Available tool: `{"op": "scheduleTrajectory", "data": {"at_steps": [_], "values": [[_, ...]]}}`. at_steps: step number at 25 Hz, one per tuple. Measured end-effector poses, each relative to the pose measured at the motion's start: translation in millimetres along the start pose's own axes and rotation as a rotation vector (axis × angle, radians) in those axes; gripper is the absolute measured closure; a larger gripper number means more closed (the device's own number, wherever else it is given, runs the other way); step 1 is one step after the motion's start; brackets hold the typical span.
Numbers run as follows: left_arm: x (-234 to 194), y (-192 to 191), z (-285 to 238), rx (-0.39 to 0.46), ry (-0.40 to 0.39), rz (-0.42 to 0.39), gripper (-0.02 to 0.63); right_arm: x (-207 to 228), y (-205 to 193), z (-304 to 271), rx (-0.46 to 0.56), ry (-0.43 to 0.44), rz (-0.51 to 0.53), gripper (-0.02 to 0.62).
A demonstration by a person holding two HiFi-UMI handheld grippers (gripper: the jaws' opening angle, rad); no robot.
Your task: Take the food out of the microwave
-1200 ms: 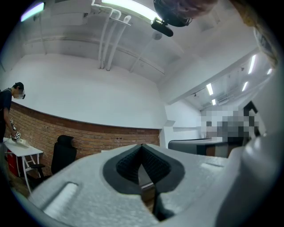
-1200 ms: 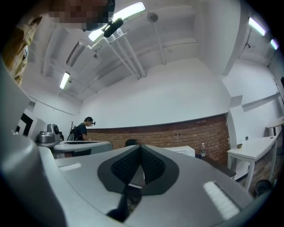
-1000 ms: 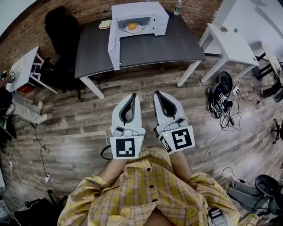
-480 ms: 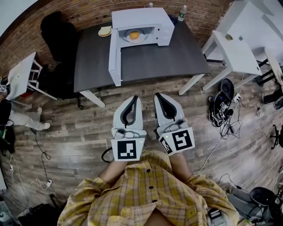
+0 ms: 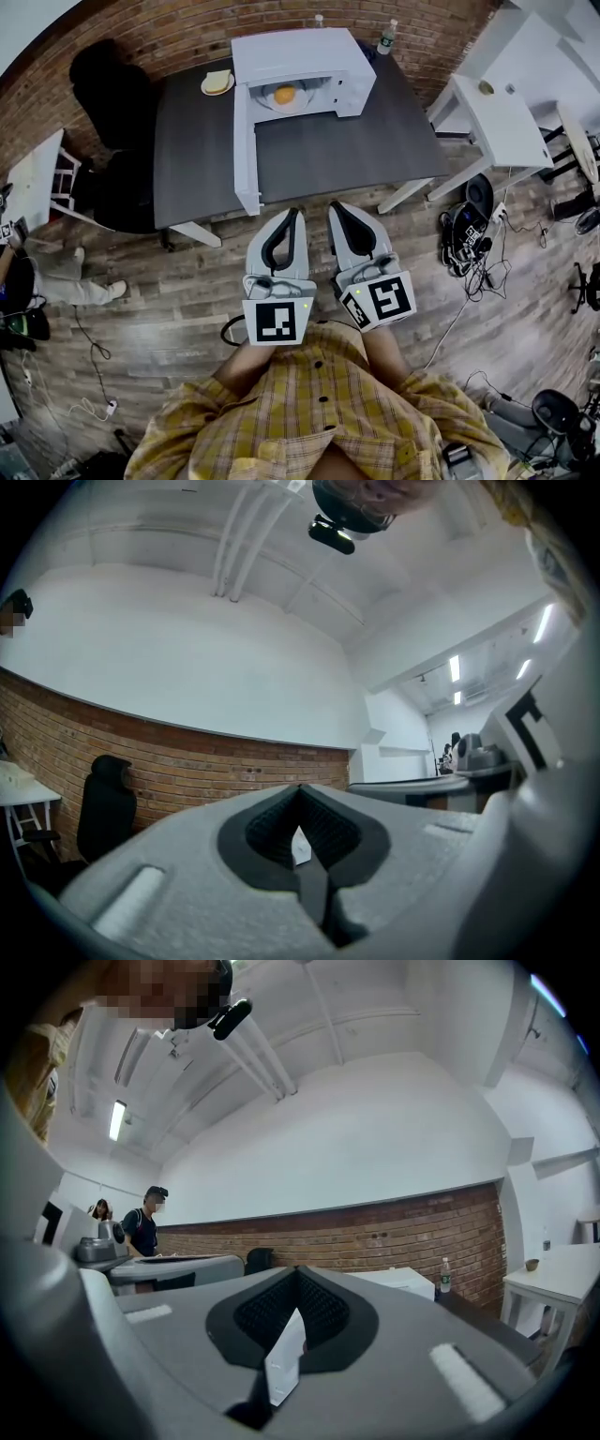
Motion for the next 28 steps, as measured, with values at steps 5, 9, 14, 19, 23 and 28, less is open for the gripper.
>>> {"op": "scheduleTrajectory", "data": {"at_steps": [5, 9, 14, 19, 23, 28], "values": [[-22, -3, -16, -0.011, -0.002, 0.018, 0.606, 1, 1, -26, 0.000, -0.026, 0.013, 0.591], [-32, -9, -27, -0.019, -0.002, 0.032, 0.606, 7, -2, -41, -0.019, -0.034, 0.006, 0.591], [-40, -16, -47, -0.037, 0.005, 0.059, 0.606, 13, -5, -59, -0.039, -0.025, 0.057, 0.591], [-41, -22, -77, -0.034, 0.025, 0.051, 0.606, 38, -9, -78, -0.034, -0.004, 0.043, 0.591], [-46, -27, -106, -0.039, 0.041, 0.045, 0.606, 59, -10, -102, -0.027, 0.009, 0.034, 0.591], [-43, -32, -145, -0.031, 0.073, 0.046, 0.606, 90, -8, -125, -0.011, 0.047, 0.031, 0.591]]}}
Point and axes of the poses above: the fingertips, and each gripper's own axes: z backward along the fingers, x to its right, y out of its top, the point moved 10 cm from there along z, backward along the fingers, and after that the axes turned 6 degrees about -y, right-handed, at the moved point
